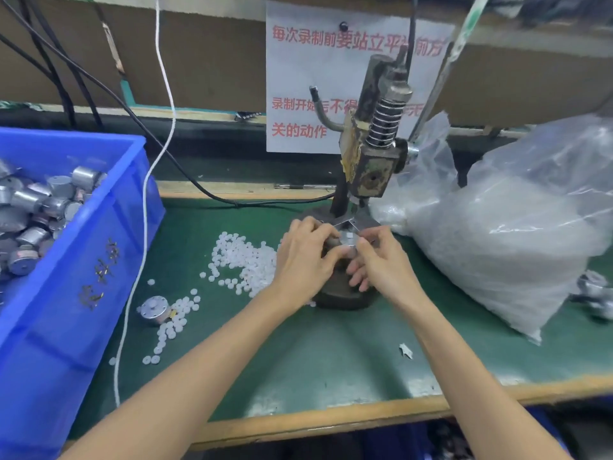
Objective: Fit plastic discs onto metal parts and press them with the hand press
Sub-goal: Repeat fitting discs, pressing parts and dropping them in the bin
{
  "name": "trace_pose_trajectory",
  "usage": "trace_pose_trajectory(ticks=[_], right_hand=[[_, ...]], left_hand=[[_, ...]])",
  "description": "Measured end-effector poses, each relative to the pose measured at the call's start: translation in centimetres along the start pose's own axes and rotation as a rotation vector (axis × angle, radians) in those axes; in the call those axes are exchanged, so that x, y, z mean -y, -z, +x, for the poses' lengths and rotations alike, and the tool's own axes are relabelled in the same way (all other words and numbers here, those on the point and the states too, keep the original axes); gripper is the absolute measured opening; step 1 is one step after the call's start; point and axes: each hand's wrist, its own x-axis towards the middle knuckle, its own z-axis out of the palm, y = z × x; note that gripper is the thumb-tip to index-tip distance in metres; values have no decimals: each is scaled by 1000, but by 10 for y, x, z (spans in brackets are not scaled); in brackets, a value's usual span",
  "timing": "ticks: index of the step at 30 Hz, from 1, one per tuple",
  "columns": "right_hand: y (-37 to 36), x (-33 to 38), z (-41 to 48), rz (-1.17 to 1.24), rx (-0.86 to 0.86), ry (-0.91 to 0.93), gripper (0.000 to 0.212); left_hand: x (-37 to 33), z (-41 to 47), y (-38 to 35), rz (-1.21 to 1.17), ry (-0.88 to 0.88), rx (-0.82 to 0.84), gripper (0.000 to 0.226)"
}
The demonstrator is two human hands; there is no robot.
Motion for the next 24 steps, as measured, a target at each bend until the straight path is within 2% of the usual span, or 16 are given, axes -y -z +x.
trace_pose_trajectory(ticks=[3, 8, 11, 16, 18, 21, 22, 24], right_hand=[[-3, -3, 4, -126, 6, 69, 7], [-4, -3, 12, -256, -58, 132, 12], [-5, -1, 16, -270, -102, 116, 8], [5, 8, 18, -273, -114, 44, 16], [20, 20, 22, -215, -262, 84, 13], [65, 66, 36, 70, -573, 271, 16], [81, 86, 44, 164, -601, 340, 14], [104, 125, 62, 255, -501, 388, 30]], left_hand=[[3, 9, -7, 12, 0, -27, 16], [5, 18, -13, 50, -14, -44, 27], [5, 26, -16, 72, 16, -59, 35], [8, 30, -17, 74, -11, 27, 37], [8, 31, -16, 75, -24, 57, 38], [8, 33, -14, 106, -55, 68, 37], [8, 34, -14, 110, -58, 64, 36], [6, 33, -13, 107, -53, 62, 35]])
